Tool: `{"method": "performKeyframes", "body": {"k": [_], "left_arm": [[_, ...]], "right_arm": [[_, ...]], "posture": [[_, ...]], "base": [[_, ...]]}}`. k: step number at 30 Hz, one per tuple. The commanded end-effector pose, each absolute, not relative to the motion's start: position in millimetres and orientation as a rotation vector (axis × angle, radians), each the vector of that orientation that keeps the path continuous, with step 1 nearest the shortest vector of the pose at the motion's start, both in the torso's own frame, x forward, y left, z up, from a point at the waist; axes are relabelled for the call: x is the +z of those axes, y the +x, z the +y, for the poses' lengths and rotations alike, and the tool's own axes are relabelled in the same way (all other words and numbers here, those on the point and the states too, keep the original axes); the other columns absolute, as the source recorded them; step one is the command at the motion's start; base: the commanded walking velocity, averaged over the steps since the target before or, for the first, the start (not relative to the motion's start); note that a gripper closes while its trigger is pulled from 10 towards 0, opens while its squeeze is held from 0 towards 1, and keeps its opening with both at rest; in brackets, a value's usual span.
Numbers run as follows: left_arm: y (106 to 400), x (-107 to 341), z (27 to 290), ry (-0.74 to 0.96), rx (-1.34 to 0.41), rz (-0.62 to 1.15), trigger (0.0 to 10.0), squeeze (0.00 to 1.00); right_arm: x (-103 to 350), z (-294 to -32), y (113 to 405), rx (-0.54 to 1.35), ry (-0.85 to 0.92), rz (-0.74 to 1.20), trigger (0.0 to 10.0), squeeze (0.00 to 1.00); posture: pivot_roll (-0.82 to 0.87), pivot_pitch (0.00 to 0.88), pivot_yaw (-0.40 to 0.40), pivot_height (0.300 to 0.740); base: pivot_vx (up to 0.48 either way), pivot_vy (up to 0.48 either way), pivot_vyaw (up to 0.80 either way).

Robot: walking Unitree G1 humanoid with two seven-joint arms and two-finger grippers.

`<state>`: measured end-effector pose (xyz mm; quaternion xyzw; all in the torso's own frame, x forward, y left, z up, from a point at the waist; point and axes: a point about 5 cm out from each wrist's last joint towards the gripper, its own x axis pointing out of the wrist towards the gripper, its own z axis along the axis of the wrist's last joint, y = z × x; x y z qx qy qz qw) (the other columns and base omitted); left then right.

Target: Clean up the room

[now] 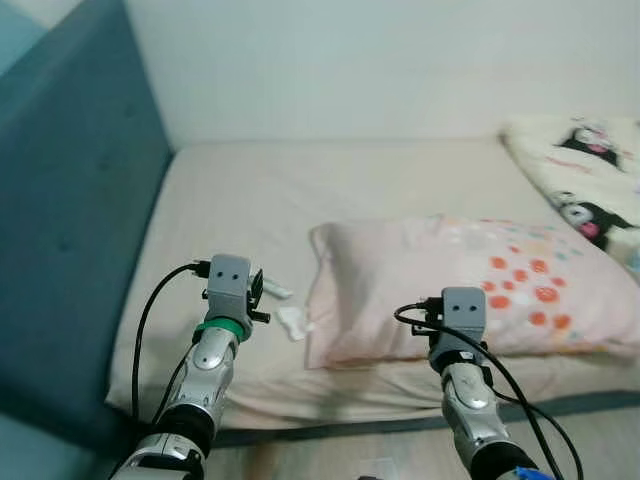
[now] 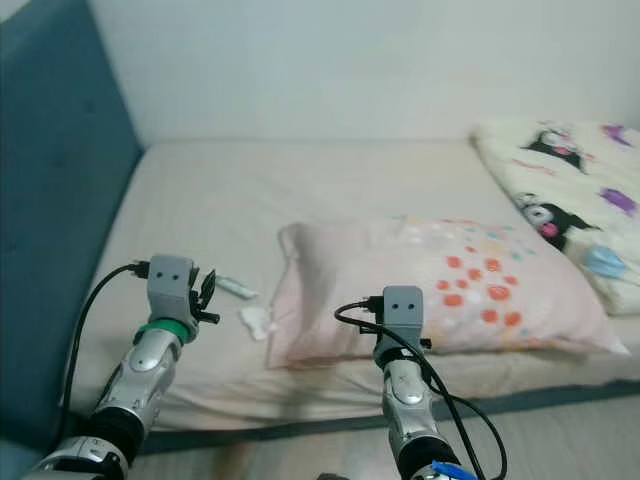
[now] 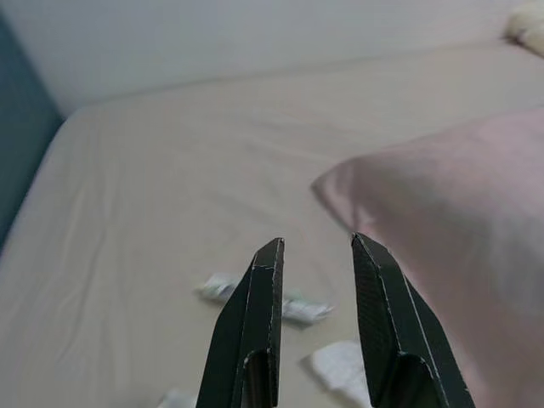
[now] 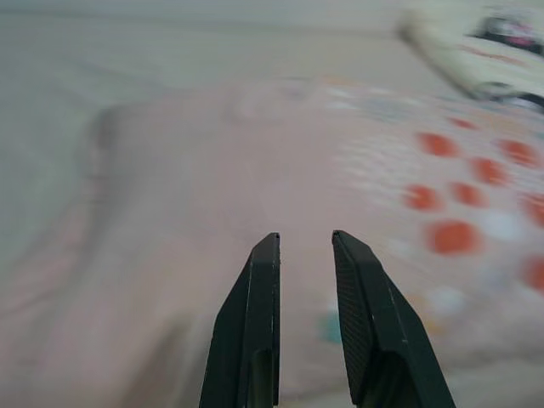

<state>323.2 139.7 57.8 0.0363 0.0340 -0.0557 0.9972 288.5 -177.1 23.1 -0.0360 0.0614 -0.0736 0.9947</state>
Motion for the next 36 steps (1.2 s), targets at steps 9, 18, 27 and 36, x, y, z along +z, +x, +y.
{"method": "performKeyframes", "body": {"k": [9,18,27,36], "left_arm": [[325,56,144,0.103,-0.083,0.1,10.0,0.0],[325,55,146,0.112,-0.077,0.105,10.0,0.0],[331,61,150,0.131,-0.069,0.101,10.0,0.0],[333,65,155,0.139,-0.057,0.096,10.0,0.0]], "right_arm": [[25,-171,293,-0.115,-0.078,0.133,10.0,0.0],[27,-164,294,-0.058,-0.082,0.113,10.0,0.0],[38,-146,303,0.107,-0.096,0.071,10.0,0.0],[50,-140,316,0.177,-0.084,0.058,10.0,0.0]], "posture": [[0.05,0.001,0.009,0.73],[0.04,0.003,0.01,0.695],[0.04,0.032,0.013,0.67],[0.03,0.039,0.021,0.645]], "base": [[0.0,0.0,0.0],[0.0,0.0,0.0],[0.0,0.0,0.0],[0.0,0.0,0.0]]}}
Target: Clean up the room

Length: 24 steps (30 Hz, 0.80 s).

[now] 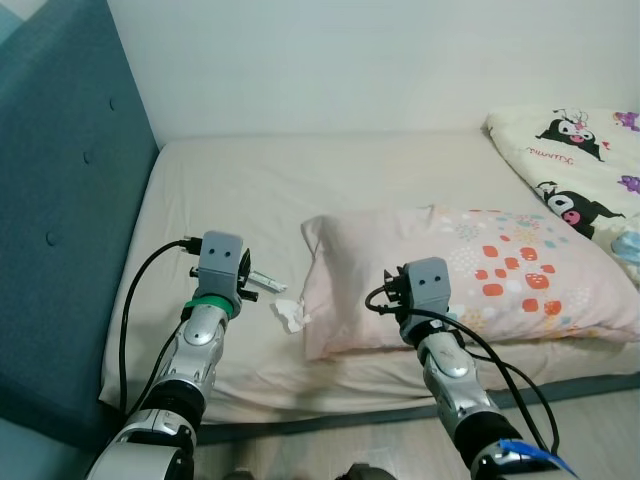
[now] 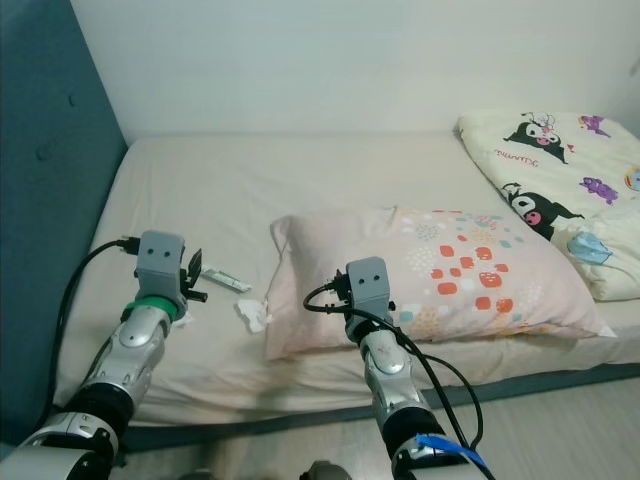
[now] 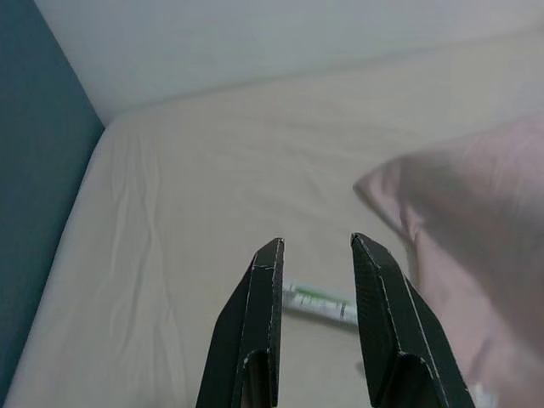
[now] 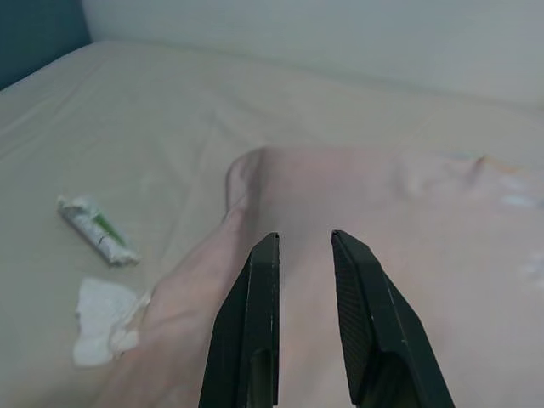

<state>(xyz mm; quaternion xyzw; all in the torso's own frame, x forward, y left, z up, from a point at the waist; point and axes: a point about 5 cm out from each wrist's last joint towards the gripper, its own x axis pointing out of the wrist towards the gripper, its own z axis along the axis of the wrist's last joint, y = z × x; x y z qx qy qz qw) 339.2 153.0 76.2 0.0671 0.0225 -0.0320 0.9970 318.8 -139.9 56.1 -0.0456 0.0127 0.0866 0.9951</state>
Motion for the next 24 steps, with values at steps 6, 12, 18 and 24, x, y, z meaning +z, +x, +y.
{"method": "performKeyframes", "body": {"k": [6,12,18,24], "left_arm": [[332,62,154,0.153,-0.072,0.11,10.0,0.0],[331,61,154,0.167,-0.081,0.115,10.0,0.0],[332,64,159,0.175,-0.087,0.116,10.0,0.0],[342,76,159,0.177,-0.12,0.104,10.0,0.0]], "right_arm": [[56,-137,320,0.2,-0.061,0.054,10.0,0.0],[56,-132,319,0.237,-0.06,0.049,10.0,0.0],[57,-124,318,0.286,-0.079,0.04,10.0,0.0],[60,-122,317,0.312,-0.101,0.026,10.0,0.0]], "posture": [[0.04,0.06,0.016,0.645],[0.05,0.085,0.009,0.641],[0.05,0.105,0.013,0.632],[0.05,0.143,0.021,0.632]], "base": [[0.0,0.0,0.0],[0.0,0.0,0.0],[0.0,0.0,-0.22],[0.0,0.0,0.0]]}}
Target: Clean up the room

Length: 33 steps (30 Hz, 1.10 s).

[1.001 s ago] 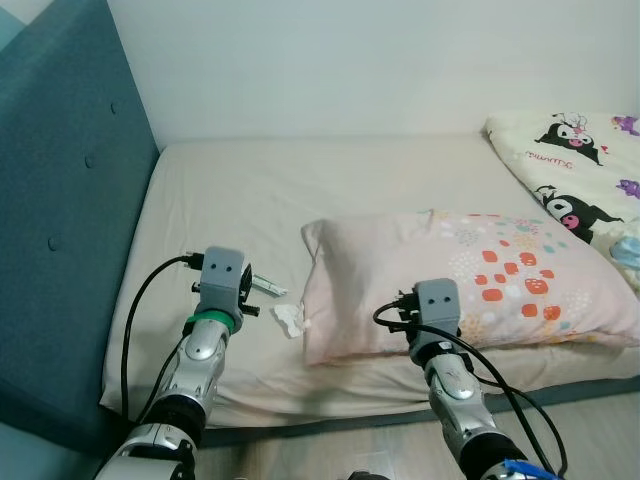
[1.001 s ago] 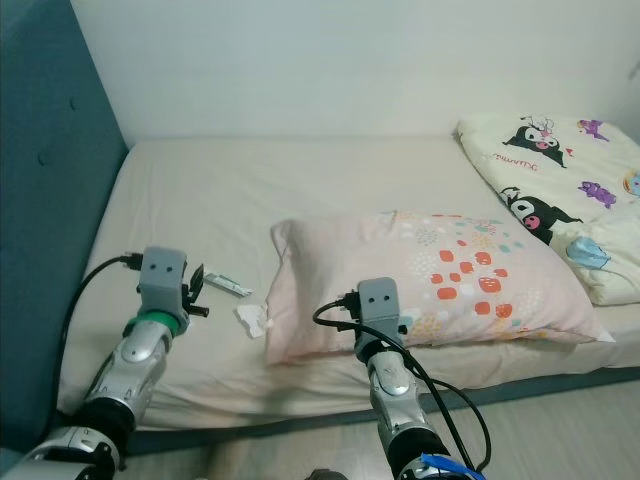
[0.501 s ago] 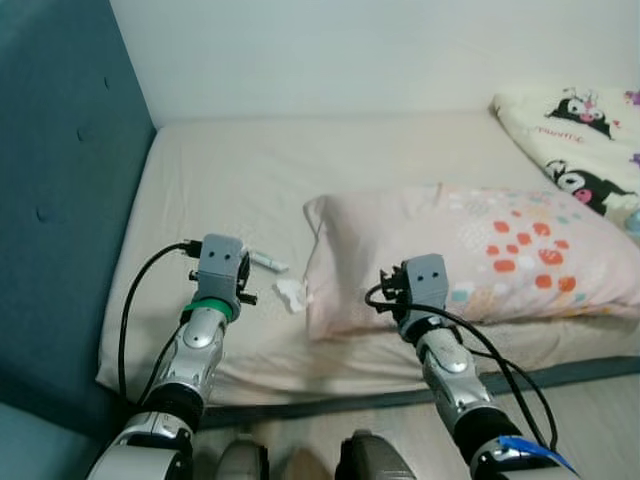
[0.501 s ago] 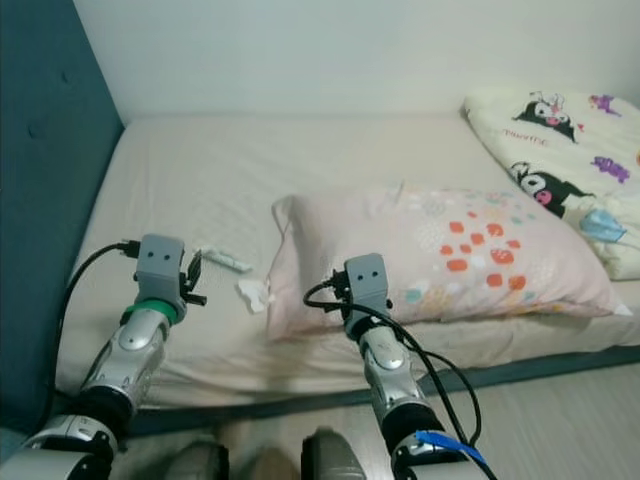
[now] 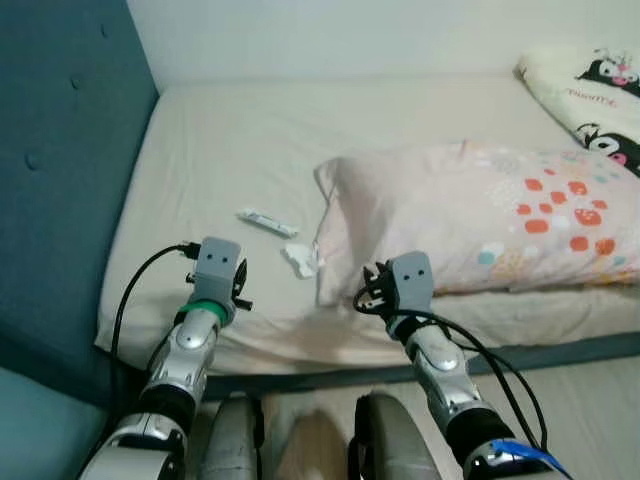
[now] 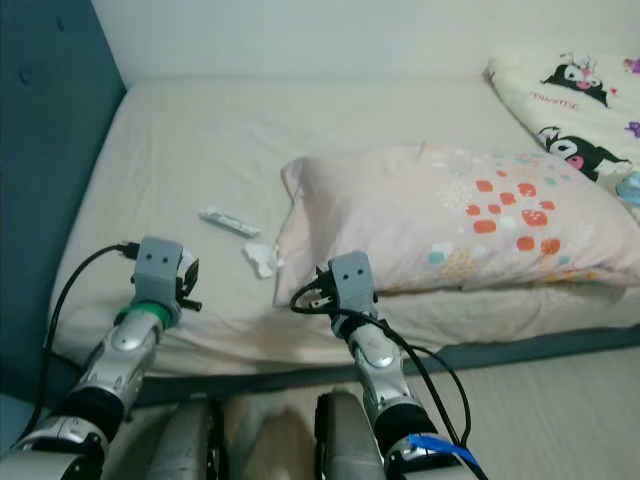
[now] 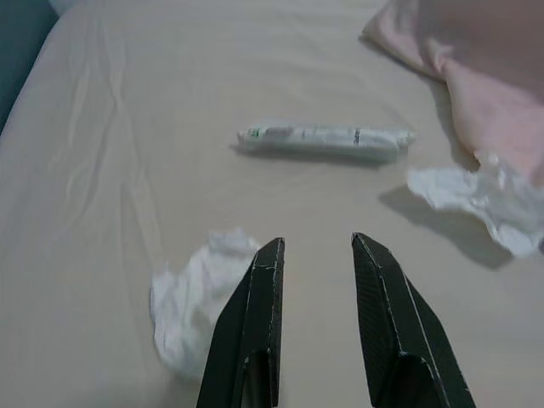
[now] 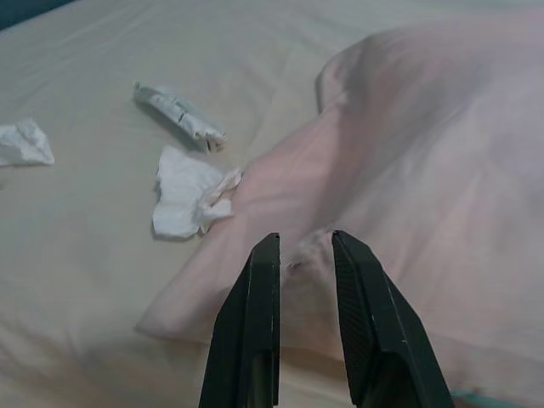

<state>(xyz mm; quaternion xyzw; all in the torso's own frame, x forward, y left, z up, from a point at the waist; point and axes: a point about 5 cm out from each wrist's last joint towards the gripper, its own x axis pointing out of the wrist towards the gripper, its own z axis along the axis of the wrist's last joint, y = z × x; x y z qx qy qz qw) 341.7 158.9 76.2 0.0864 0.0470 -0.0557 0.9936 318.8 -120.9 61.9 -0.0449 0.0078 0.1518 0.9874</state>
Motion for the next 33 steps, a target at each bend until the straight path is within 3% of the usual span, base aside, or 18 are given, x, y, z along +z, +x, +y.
{"method": "performKeyframes", "body": {"k": [1,11,22,29,30,33], "left_arm": [[342,76,159,0.177,-0.12,0.104,10.0,0.0],[356,94,162,0.191,-0.144,0.081,10.0,0.0],[368,104,169,0.226,-0.162,0.131,10.0,0.0],[374,113,185,0.15,-0.093,0.14,10.0,0.0],[374,112,189,0.135,-0.083,0.152,10.0,1.0],[374,112,195,0.113,-0.064,0.165,10.0,1.0]], "right_arm": [[60,-122,317,0.312,-0.101,0.026,10.0,0.0],[64,-125,316,0.296,-0.096,0.005,10.0,0.0],[63,-121,306,0.302,-0.104,-0.004,10.0,0.0],[67,-115,298,0.331,-0.099,-0.02,10.0,0.0],[68,-113,296,0.339,-0.097,-0.022,10.0,0.0],[69,-112,293,0.346,-0.095,-0.022,10.0,0.0]], "posture": [[0.05,0.143,0.021,0.632],[0.04,0.194,0.034,0.632],[0.01,0.266,0.049,0.604],[0.0,0.301,0.046,0.604],[0.0,0.308,0.045,0.604],[-0.01,0.311,0.044,0.604]], "base": [[0.0,0.0,0.0],[0.0,0.0,0.0],[0.0,0.0,0.0],[0.0,0.0,0.0],[0.0,0.0,0.0],[0.0,0.0,0.0]]}}
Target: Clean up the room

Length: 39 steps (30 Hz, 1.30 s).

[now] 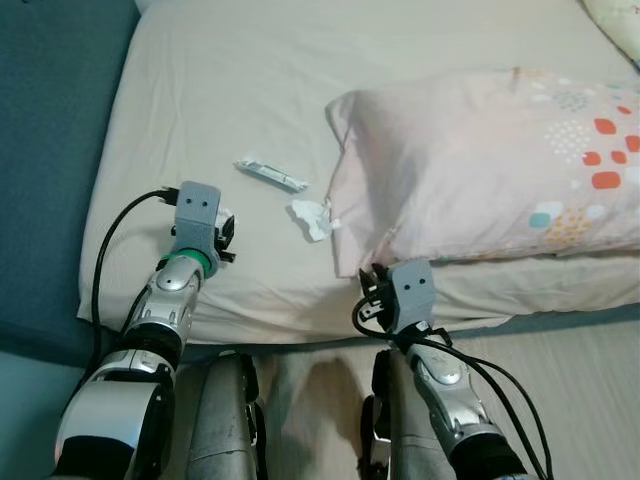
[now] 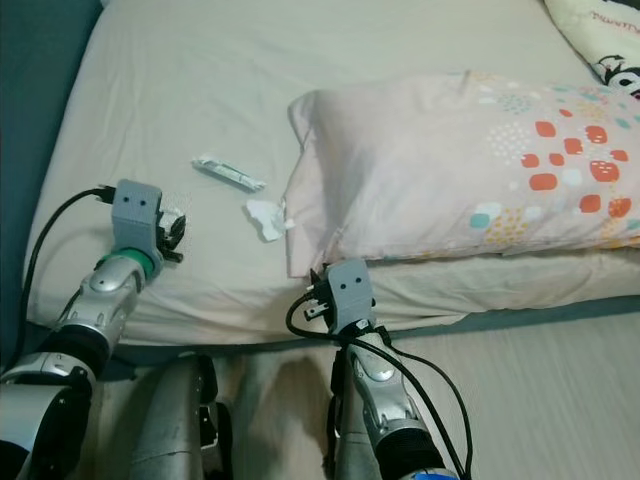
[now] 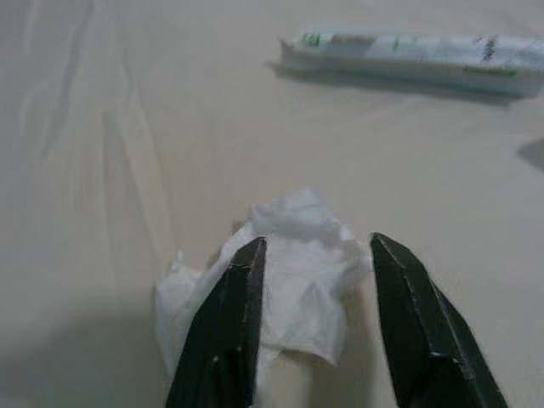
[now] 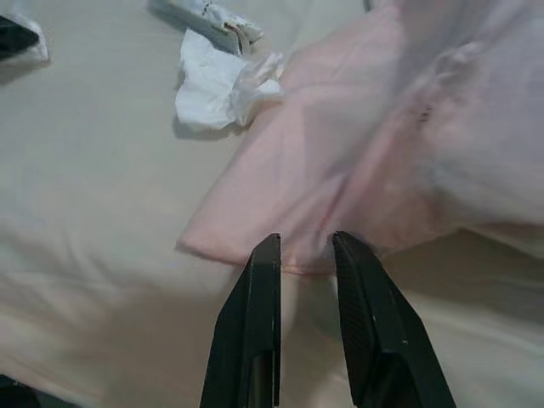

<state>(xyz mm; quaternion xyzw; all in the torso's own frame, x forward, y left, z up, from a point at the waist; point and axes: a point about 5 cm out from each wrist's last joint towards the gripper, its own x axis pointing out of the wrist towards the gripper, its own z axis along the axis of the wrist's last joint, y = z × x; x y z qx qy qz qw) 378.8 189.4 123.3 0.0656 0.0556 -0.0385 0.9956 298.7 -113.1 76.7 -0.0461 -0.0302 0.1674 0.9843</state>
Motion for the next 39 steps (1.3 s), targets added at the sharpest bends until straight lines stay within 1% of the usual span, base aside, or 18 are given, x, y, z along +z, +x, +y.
{"method": "performKeyframes", "body": {"k": [1,5,10,12,14,17,19,20,21,22,23,24,25,26,27,28,29,39], "left_arm": [[375,114,198,0.101,-0.042,0.15,10.0,1.0],[374,117,205,0.107,0.001,0.115,10.0,1.0],[371,112,209,0.133,0.012,0.145,10.0,1.0],[369,105,209,0.218,-0.009,0.195,10.0,1.0],[369,105,209,0.218,-0.009,0.195,10.0,1.0],[368,101,207,0.282,-0.03,0.219,10.0,1.0],[368,101,207,0.282,-0.03,0.219,10.0,1.0],[368,100,206,0.311,-0.04,0.219,10.0,0.69],[368,100,206,0.311,-0.04,0.219,10.0,0.69],[368,100,204,0.332,-0.049,0.216,10.0,0.25],[368,100,204,0.332,-0.049,0.216,10.0,0.25],[368,100,202,0.341,-0.053,0.214,10.0,0.18],[368,100,202,0.341,-0.053,0.214,10.0,0.18],[369,101,200,0.33,-0.056,0.208,10.0,0.07],[369,102,198,0.301,-0.061,0.2,8.8,0.0],[369,102,198,0.301,-0.061,0.2,8.8,0.0],[370,102,196,0.273,-0.065,0.195,0.0,0.0],[367,97,192,0.236,-0.097,0.205,0.0,0.0]], "right_arm": [[70,-112,292,0.347,-0.094,-0.021,10.0,0.0],[70,-110,291,0.354,-0.093,-0.017,10.0,0.0],[69,-109,289,0.364,-0.094,-0.007,10.0,0.0],[70,-109,289,0.364,-0.095,-0.006,10.0,0.0],[70,-109,289,0.364,-0.095,-0.006,10.0,0.0],[71,-110,289,0.363,-0.097,-0.002,10.0,0.0],[71,-110,289,0.363,-0.097,-0.002,10.0,0.0],[71,-111,289,0.362,-0.098,0.0,10.0,0.0],[71,-111,289,0.362,-0.098,0.0,10.0,0.0],[72,-111,289,0.359,-0.099,0.001,10.0,0.0],[72,-111,289,0.359,-0.099,0.001,10.0,0.0],[73,-112,289,0.357,-0.099,0.002,10.0,0.0],[73,-112,289,0.357,-0.099,0.002,10.0,0.0],[73,-112,289,0.355,-0.099,0.001,10.0,0.0],[74,-112,289,0.353,-0.098,0.001,10.0,0.0],[74,-112,289,0.353,-0.098,0.001,10.0,0.0],[73,-112,289,0.351,-0.097,0.002,10.0,0.0],[72,-111,289,0.346,-0.089,0.012,10.0,0.0]], "posture": [[-0.01,0.313,0.042,0.604],[-0.02,0.315,0.039,0.604],[-0.02,0.313,0.038,0.604],[-0.02,0.308,0.039,0.604],[-0.02,0.308,0.039,0.604],[-0.02,0.304,0.039,0.604],[-0.02,0.304,0.039,0.604],[-0.02,0.301,0.041,0.604],[-0.02,0.301,0.041,0.604],[-0.02,0.298,0.043,0.604],[-0.02,0.298,0.043,0.604],[-0.02,0.295,0.045,0.604],[-0.02,0.295,0.045,0.604],[-0.02,0.291,0.046,0.604],[-0.02,0.287,0.046,0.604],[-0.02,0.287,0.046,0.604],[-0.02,0.28,0.045,0.604],[-0.02,0.26,0.046,0.604]], "base": [[0.0,0.0,0.0],[0.0,0.0,0.0],[0.0,0.0,0.0],[0.0,0.0,0.0],[0.0,0.0,0.0],[0.0,0.0,0.0],[0.0,0.0,0.0],[0.0,0.0,0.0],[0.0,0.0,0.0],[0.0,0.0,0.0],[0.0,0.0,0.0],[0.0,0.0,0.0],[0.0,0.0,0.0],[0.0,0.0,0.0],[0.0,0.0,0.0],[0.0,0.0,0.0],[0.0,0.0,0.0],[0.0,0.0,0.0]]}}
